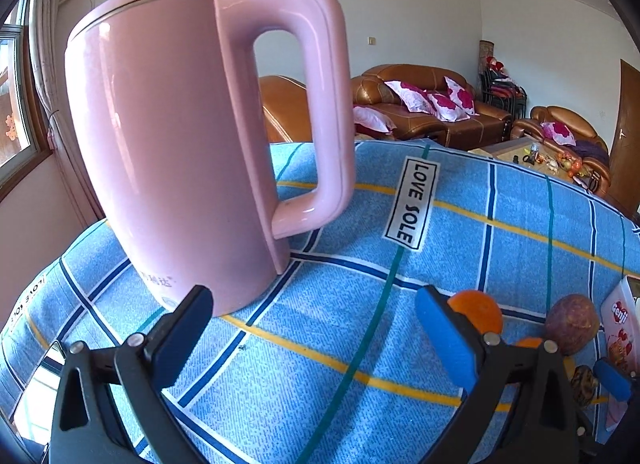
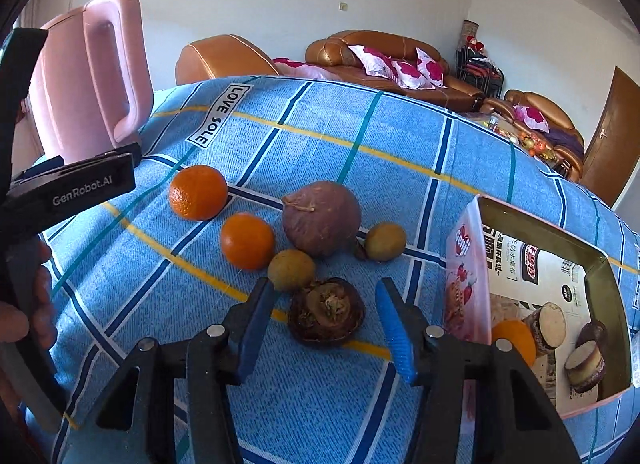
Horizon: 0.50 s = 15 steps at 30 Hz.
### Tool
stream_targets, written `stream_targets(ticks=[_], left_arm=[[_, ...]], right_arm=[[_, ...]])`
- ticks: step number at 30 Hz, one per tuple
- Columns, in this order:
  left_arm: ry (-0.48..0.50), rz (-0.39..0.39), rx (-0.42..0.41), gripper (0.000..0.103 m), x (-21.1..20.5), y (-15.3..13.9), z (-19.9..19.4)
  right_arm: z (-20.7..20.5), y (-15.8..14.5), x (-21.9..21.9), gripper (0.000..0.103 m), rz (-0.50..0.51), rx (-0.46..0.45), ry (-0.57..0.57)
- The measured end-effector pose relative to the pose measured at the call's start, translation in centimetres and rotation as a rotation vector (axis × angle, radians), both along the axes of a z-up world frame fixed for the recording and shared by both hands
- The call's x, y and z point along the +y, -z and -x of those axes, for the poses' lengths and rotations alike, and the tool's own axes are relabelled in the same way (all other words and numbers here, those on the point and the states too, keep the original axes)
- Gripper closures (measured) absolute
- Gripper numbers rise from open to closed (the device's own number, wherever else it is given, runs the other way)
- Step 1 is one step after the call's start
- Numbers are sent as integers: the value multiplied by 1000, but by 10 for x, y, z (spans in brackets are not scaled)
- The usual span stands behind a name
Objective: Organize fruits
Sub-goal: 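Move the right tool to the brown mangosteen while the left tool approaches an orange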
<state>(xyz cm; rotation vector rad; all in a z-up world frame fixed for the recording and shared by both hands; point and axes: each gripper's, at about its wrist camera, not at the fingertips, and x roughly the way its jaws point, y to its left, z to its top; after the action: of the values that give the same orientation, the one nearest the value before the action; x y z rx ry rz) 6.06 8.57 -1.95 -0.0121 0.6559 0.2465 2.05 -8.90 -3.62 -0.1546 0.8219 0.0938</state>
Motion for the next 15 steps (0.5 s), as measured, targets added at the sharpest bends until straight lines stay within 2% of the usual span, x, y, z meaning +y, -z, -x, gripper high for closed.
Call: stream_targets(ticks=[2, 7, 10, 15], left_arm=[[-1, -1, 4, 0, 0, 0, -3], [9, 6, 10, 0, 0, 0, -5], [7, 14, 12, 0, 4, 0, -7], [17, 36, 13, 0, 8, 0, -8]], right_arm=[[-6, 6, 2, 48, 7, 47, -6], [-6, 7, -2, 50, -26, 59, -21], [-2, 7, -8, 59, -86, 74, -46], [3, 6, -11, 59, -119, 73, -53]])
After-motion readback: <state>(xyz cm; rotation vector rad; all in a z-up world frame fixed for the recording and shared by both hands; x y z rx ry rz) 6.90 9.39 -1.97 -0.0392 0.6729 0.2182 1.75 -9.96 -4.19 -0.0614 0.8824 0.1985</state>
